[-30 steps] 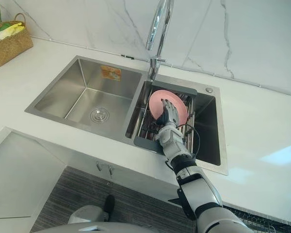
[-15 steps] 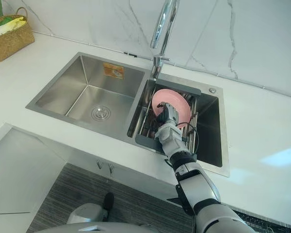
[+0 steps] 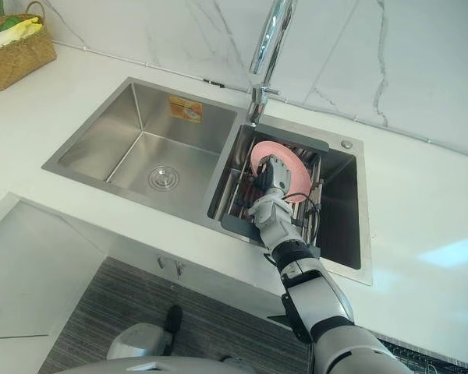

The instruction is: Walk over to the sink, pick up the cup, carry it to the dishwasher, place the cup inside the dishwasher, then close the dishwasher door

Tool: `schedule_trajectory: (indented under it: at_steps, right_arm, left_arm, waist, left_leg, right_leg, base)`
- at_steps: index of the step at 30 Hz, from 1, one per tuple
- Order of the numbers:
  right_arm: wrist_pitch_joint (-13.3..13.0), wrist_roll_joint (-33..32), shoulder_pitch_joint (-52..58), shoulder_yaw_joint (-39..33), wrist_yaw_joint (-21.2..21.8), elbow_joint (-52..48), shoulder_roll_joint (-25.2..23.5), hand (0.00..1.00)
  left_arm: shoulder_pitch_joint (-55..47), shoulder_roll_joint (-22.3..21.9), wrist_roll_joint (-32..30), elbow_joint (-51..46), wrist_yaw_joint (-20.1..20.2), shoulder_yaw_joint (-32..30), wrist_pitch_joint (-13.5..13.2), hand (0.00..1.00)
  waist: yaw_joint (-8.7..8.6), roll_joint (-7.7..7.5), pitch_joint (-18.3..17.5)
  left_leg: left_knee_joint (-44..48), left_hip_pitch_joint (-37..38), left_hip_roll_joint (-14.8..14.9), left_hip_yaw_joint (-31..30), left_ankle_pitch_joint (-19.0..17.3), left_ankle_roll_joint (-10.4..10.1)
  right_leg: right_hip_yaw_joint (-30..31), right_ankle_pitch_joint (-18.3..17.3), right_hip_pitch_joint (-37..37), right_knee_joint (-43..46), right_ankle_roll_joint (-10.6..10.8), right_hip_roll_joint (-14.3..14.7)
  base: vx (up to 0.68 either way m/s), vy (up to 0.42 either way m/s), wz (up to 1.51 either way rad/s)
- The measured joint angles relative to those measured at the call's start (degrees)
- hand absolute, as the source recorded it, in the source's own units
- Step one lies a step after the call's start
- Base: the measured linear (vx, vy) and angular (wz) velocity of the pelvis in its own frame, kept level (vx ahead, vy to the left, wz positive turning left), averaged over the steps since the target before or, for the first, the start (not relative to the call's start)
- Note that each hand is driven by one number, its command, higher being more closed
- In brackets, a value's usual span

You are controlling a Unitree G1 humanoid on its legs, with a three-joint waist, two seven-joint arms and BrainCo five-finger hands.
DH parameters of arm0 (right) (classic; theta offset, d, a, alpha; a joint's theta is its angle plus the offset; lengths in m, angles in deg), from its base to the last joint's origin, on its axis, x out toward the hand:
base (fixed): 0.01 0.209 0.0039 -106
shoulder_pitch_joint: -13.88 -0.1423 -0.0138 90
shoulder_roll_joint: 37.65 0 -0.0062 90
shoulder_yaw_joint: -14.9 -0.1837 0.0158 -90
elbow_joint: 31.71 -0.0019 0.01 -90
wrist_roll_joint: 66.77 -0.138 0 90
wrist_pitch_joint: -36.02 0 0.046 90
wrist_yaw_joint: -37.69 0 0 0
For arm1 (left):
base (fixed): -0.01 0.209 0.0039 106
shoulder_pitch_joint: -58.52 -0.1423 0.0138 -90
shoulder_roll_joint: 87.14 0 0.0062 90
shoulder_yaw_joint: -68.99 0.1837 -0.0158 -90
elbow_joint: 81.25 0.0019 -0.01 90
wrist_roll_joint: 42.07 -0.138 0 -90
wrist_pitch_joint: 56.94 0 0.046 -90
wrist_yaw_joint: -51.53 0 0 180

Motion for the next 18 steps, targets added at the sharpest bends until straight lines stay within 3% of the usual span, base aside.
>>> schedule_trajectory:
  at_steps: [10,15,18]
  right_arm:
    - [0.0,1.9,0.0,-0.4,-2.8,-0.7,0.8,1.0]
    - [0.0,-0.9,0.0,-2.2,-4.2,-2.4,2.5,1.0]
    - [0.2,-3.6,0.0,-5.8,-7.4,-2.6,3.1,1.0]
  left_arm:
    - [0.0,-0.1,-0.1,-0.1,0.0,-0.1,0.0,0.0]
    - [0.0,-0.3,0.0,-0.2,0.0,-0.1,0.0,0.0]
    - [-0.1,-0.5,0.0,-0.2,0.0,-0.6,0.0,0.0]
  waist:
    - [-0.49,0.32,0.2]
    - [-0.77,0.68,0.4]
    - [-0.78,0.69,0.4]
  left_leg:
    - [0.0,0.0,0.0,0.9,-0.1,0.1]
    - [0.0,0.0,0.0,1.5,-0.2,0.3]
    - [0.0,0.0,-0.1,1.6,-0.2,0.3]
  right_leg:
    - [1.2,0.1,-0.5,0.1,0.1,-0.1]
    - [1.6,0.2,-0.8,0.1,0.1,-0.3]
    - [1.6,0.3,-0.8,0.1,0.3,-0.3]
  base:
    - [0.0,-0.001,-0.02]
    - [0.0,-0.008,-0.05]
    - [0.0,-0.028,0.0]
